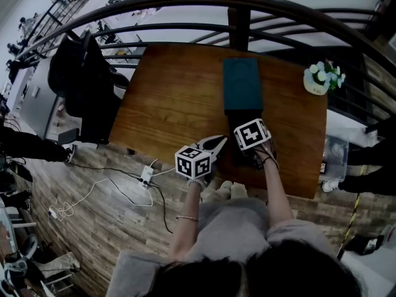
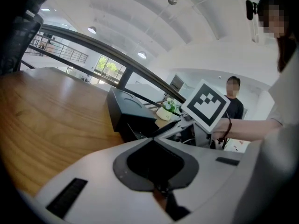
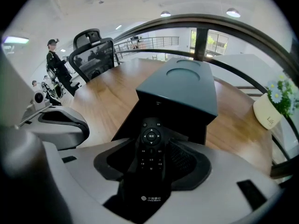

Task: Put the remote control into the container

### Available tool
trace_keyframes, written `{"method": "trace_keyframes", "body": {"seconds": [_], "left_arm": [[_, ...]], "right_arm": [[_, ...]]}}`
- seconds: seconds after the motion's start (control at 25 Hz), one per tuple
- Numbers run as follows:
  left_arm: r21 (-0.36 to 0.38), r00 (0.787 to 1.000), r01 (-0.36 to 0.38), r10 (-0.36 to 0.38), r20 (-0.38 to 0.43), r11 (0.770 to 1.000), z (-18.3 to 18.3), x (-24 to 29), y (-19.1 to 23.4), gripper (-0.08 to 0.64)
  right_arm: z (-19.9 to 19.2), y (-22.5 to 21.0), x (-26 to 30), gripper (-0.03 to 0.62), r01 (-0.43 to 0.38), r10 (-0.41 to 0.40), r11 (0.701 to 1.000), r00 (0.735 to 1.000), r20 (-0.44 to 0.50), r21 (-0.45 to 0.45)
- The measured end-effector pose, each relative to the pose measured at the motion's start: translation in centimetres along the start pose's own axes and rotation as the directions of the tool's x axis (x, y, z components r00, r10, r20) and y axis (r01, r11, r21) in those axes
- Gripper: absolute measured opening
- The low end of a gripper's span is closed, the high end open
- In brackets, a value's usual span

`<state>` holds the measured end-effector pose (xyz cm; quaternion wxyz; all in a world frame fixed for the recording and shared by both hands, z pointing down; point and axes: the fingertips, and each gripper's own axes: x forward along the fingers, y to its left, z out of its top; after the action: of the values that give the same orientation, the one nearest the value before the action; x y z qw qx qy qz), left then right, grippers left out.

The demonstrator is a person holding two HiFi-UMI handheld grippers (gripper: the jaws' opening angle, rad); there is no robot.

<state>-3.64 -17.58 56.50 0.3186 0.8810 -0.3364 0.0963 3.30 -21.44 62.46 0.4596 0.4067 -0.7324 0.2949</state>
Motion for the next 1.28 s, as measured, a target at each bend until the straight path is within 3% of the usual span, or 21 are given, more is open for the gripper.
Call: {"method": "trace_keyframes", "body": {"seconds": [0.16,0.28,0.36,0.52,0.72,0.88,1.28], "left_arm": [[0.009,1.0,0.002,-0.002,0.003,1.0,0.2,0.1,-0.4,0.003],[0.025,1.0,0.011,-0.011,0.012,1.0,0.5,0.0,-1.0,0.003],[0.039,1.0,0.02,-0.021,0.02,0.999,0.7,-0.1,-1.5,0.005],[0.077,0.997,0.056,-0.059,0.04,0.995,1.5,-0.4,-3.0,0.003],[0.14,0.991,0.106,-0.116,0.062,0.984,2.8,-0.8,-5.3,0.003],[0.181,0.985,0.128,-0.146,0.088,0.975,4.0,-1.2,-6.7,0.003],[0.254,0.969,0.16,-0.201,0.144,0.954,6.3,-3.1,-9.7,0.003]], "right_arm": [[-0.7,-0.2,-1.2,0.21,-0.004,0.003,1.0,1.0,0.018,0.015],[0.5,0.8,-2.4,0.209,-0.073,0.071,0.997,0.986,0.148,0.014],[1.5,1.3,-3.4,0.209,-0.122,0.113,0.992,0.963,0.246,0.02],[1.6,2.1,-5.7,0.194,-0.203,0.174,0.978,0.923,0.344,0.05],[2.1,2.5,-8.6,0.103,-0.25,0.199,0.967,0.868,0.456,0.055],[2.5,2.7,-10.8,0.063,-0.283,0.215,0.958,0.822,0.527,0.05],[3.0,3.9,-15.7,0.038,-0.336,0.267,0.942,0.709,0.652,-0.02]]}}
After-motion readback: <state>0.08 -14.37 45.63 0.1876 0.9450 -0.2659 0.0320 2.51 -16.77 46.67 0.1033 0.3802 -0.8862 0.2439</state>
